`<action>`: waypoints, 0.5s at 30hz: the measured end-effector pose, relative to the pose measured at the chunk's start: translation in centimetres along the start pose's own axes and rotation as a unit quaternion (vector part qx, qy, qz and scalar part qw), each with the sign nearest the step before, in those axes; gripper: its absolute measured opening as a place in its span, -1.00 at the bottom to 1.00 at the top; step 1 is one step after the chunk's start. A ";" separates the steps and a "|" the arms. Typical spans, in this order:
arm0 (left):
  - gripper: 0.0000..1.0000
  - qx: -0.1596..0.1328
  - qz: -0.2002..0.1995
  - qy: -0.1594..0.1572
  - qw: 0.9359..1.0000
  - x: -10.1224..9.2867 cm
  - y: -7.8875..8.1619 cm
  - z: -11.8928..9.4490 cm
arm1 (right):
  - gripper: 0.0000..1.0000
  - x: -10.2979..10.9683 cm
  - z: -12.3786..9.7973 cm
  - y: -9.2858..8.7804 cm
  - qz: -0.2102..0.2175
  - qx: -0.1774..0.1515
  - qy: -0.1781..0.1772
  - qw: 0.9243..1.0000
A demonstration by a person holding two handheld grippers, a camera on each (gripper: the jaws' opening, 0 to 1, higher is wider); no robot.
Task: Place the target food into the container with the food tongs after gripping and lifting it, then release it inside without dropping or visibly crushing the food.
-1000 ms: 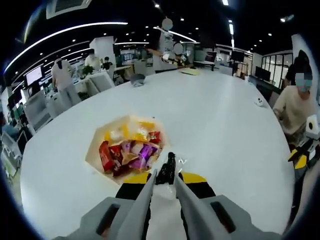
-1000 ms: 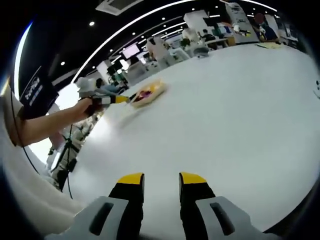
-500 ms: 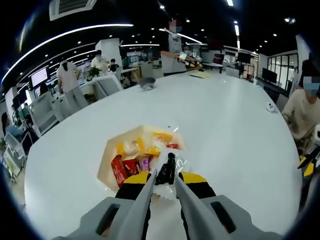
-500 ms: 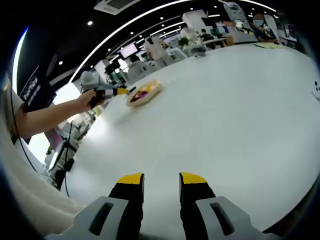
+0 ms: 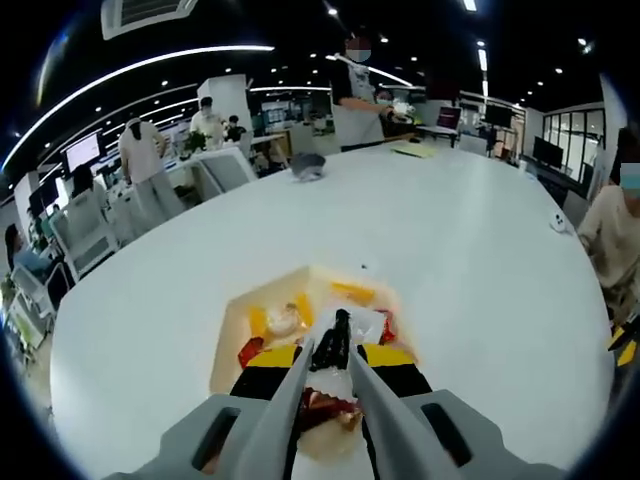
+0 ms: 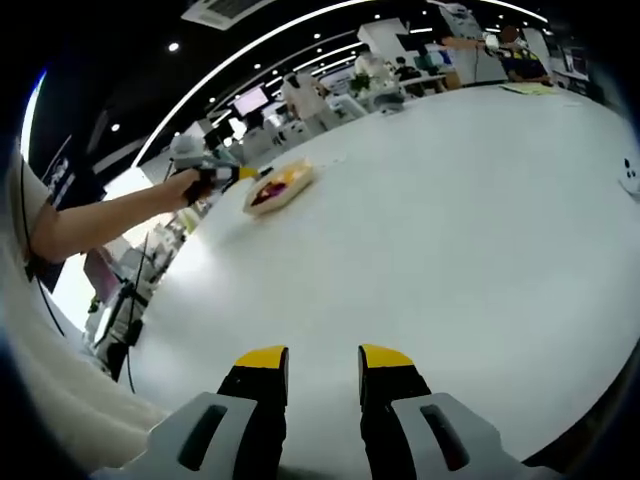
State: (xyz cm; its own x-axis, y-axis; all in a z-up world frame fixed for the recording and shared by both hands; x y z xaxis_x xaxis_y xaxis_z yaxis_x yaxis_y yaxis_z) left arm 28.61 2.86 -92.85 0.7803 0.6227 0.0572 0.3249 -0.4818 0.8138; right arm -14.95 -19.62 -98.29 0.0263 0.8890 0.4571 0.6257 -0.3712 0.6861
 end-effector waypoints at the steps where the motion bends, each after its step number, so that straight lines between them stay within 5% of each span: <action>1: -0.62 0.001 0.001 0.002 1.000 0.1 0.1 0.3 | -0.44 -0.1 -0.1 0.0 0.002 0.001 -0.002 1.000; 15: -0.55 -0.011 -0.022 0.011 1.000 1.0 1.0 0.5 | -0.44 -0.2 -0.1 0.2 0.003 0.000 -0.011 1.000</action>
State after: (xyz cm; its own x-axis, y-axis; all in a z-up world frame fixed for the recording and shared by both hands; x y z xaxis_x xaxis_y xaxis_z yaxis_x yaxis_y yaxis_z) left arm 29.95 2.71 -92.23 0.7530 0.6572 0.0331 0.3474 -0.4398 0.8282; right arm -14.96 -19.89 -98.19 0.0473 0.8920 0.4496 0.6253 -0.3775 0.6830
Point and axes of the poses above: the point that each gripper's makers call its tool centre point, and the gripper's own axes: z roughly forward along the fingers, x roughly to its left, y roughly out of its top, the point moved 9 cm from there along -z, roughly backward along the fingers, and after that the axes turned 1 degree about z, right-handed, at the moved point
